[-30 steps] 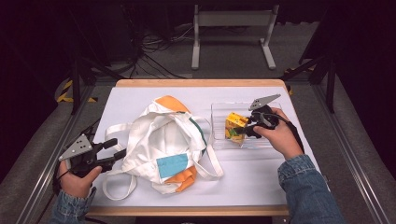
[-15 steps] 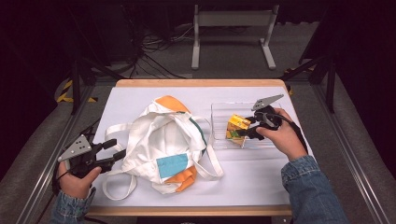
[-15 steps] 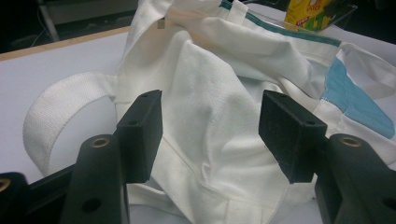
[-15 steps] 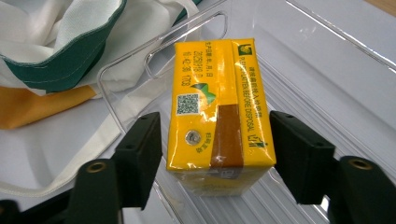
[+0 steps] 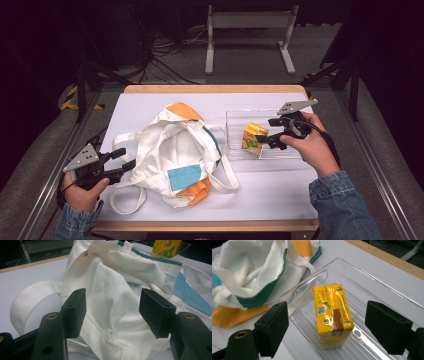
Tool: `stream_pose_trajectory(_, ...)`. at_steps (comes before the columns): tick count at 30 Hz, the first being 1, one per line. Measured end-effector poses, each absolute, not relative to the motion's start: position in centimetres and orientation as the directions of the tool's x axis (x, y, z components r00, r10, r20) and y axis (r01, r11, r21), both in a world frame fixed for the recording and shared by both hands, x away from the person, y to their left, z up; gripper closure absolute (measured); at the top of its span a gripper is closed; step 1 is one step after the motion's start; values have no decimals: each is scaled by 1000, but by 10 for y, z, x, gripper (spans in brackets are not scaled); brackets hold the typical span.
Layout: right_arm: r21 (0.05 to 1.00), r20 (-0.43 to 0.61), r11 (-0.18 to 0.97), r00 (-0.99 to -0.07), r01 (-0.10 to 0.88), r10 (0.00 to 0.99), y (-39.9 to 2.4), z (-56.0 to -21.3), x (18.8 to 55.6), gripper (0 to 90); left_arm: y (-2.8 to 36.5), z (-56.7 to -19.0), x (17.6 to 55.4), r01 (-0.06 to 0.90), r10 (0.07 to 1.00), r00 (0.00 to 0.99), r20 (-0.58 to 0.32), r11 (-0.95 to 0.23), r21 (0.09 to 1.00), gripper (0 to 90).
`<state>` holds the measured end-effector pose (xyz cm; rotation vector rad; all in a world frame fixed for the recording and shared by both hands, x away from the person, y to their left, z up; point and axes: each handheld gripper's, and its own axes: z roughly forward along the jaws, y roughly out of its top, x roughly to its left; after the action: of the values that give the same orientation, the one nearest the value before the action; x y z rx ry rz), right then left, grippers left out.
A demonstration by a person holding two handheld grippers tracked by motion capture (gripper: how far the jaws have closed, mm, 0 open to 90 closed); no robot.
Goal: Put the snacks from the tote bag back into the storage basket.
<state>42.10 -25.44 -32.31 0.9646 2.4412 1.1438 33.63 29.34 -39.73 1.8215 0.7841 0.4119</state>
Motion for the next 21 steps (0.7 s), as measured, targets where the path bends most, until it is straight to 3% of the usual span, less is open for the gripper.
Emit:
stream_pose_trajectory(10,717,123,348,-601,604,790,-242,-310,416,195,294,-397,336,317,686,723,-83,-222,922,396)
stream_pose_trajectory(21,612,129,325,-497,721,858,-224,-315,434,176,294,-397,335,317,686,723,-81,-225,921,396)
